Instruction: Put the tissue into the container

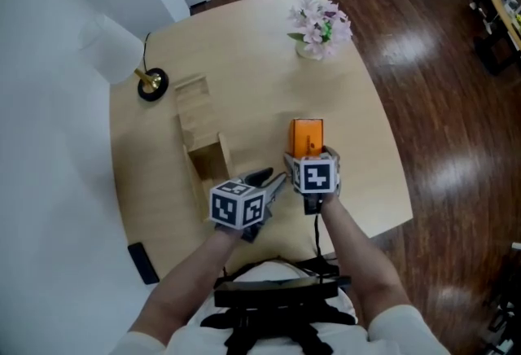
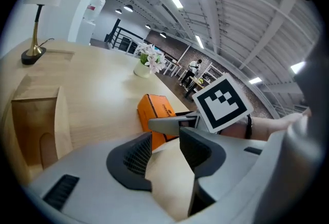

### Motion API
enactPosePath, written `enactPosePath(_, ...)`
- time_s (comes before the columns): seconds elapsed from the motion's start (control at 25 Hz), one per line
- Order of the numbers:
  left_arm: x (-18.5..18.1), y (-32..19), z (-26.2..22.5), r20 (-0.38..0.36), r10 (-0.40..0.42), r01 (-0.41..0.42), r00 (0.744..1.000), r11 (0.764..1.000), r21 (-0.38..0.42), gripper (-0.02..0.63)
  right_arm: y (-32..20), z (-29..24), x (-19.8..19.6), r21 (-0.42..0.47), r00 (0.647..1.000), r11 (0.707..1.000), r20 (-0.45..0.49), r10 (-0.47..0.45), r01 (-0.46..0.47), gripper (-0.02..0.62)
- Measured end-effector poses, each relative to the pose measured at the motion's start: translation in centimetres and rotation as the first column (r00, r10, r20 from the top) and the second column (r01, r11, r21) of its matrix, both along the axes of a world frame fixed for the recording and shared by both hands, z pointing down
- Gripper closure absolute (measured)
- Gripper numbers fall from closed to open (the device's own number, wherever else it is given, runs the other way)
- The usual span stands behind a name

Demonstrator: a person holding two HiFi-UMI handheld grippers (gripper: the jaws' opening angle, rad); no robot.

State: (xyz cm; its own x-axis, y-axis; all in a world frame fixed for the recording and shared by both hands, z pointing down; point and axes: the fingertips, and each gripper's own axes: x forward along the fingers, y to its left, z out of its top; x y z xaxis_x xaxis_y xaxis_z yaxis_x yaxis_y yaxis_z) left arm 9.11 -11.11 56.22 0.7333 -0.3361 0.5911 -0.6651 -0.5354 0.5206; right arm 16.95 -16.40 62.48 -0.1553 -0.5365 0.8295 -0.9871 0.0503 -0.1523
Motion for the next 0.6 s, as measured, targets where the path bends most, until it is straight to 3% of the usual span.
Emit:
enactPosePath(0.16,0.2,-0.3,1.0,-0.005,-0.003,0.003,1.0,0.999,-0.034,0.442,-0.3,1.0,0.3,-0.028,1.0,1.0,-0.013,0.002,-0.002,0.13)
enactPosePath(0.32,0.2,-0.9,1.9,0.001,-0.018,0.018,1.0,0.998,-0.054,0.442,-0.8,1.2,-0.1,-0.018,0.999,1.0,0.032,-0.016,0.016,0.13)
enactPosePath(0.6,-0.5,-1.4,2.0,0.022,-0.052,0.053,0.998,0.997,-0.049,0.45,-1.2,0.6,0.9,0.018,0.999,0.999,-0.002,-0.034,0.034,0.157)
